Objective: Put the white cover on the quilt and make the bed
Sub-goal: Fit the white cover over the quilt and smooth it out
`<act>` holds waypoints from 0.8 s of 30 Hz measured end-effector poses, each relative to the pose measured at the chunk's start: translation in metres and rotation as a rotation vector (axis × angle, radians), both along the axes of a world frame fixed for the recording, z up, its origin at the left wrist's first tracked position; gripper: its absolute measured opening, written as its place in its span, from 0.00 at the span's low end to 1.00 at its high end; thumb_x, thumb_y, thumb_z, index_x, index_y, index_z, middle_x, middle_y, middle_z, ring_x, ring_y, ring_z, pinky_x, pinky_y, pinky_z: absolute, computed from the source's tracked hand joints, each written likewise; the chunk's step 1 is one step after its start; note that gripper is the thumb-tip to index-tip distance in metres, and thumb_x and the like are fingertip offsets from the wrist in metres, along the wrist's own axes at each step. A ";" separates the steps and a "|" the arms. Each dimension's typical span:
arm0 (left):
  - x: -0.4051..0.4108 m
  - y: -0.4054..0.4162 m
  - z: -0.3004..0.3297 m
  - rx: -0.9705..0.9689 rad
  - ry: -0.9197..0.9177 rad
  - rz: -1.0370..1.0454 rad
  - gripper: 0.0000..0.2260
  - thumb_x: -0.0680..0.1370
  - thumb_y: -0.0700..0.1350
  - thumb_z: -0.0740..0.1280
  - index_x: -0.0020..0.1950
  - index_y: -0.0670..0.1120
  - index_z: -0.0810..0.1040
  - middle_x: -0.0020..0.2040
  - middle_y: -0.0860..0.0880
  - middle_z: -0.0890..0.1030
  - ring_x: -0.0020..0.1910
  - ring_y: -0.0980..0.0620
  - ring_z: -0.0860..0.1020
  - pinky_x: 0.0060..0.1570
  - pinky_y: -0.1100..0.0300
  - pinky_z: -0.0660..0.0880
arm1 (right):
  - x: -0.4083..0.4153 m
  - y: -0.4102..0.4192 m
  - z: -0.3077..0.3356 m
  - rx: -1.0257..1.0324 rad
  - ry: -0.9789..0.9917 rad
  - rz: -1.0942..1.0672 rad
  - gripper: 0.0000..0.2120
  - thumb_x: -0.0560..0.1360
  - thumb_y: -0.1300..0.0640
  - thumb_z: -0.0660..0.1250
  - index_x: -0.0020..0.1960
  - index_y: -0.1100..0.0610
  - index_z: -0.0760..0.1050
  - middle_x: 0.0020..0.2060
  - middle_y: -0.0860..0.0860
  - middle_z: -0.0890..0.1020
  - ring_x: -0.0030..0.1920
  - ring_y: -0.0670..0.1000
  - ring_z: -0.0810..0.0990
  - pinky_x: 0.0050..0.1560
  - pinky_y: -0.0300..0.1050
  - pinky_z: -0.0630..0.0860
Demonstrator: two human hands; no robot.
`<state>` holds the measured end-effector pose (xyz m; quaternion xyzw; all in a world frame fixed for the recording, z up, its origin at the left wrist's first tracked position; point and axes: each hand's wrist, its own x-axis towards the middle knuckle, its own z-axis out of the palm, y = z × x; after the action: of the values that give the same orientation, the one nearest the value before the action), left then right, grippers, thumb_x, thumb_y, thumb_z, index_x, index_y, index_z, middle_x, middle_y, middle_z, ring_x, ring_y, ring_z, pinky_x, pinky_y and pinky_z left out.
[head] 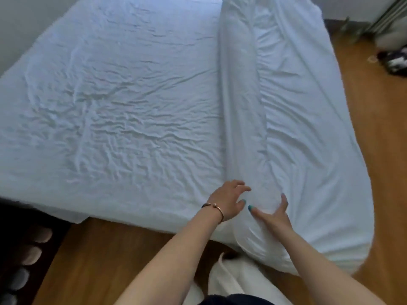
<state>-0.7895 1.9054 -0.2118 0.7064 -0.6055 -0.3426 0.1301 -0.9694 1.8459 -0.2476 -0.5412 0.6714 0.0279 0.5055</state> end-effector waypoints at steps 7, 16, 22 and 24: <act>0.052 -0.096 -0.017 -0.056 -0.032 -0.404 0.20 0.81 0.42 0.61 0.73 0.54 0.67 0.75 0.52 0.64 0.75 0.50 0.59 0.73 0.54 0.58 | 0.039 0.011 0.001 0.060 0.332 -0.062 0.66 0.49 0.25 0.72 0.77 0.47 0.47 0.73 0.52 0.60 0.72 0.56 0.62 0.67 0.55 0.68; -0.002 -0.163 -0.082 0.011 -0.524 -0.935 0.28 0.80 0.66 0.46 0.72 0.56 0.70 0.73 0.53 0.69 0.74 0.50 0.60 0.74 0.48 0.45 | 0.096 0.050 -0.031 -0.158 0.624 -0.095 0.58 0.55 0.22 0.65 0.77 0.42 0.47 0.64 0.47 0.64 0.65 0.50 0.64 0.65 0.47 0.62; 0.015 -0.138 -0.082 -0.168 -0.522 -0.917 0.30 0.76 0.68 0.44 0.57 0.54 0.78 0.52 0.53 0.80 0.57 0.48 0.73 0.67 0.48 0.55 | 0.040 0.053 -0.035 -0.094 0.172 -0.361 0.40 0.68 0.26 0.54 0.75 0.43 0.59 0.69 0.48 0.65 0.69 0.51 0.62 0.70 0.47 0.60; 0.034 -0.125 -0.079 -0.287 -0.428 -0.865 0.26 0.76 0.66 0.49 0.51 0.51 0.78 0.46 0.53 0.78 0.51 0.48 0.73 0.65 0.50 0.58 | 0.037 0.068 -0.040 -0.096 0.138 -0.511 0.38 0.71 0.30 0.51 0.76 0.48 0.61 0.74 0.49 0.63 0.73 0.50 0.59 0.73 0.46 0.55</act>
<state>-0.7558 1.7805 -0.2912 0.4203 -0.8969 -0.1261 -0.0551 -0.9320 1.9136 -0.2879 -0.3745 0.8197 -0.0955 0.4228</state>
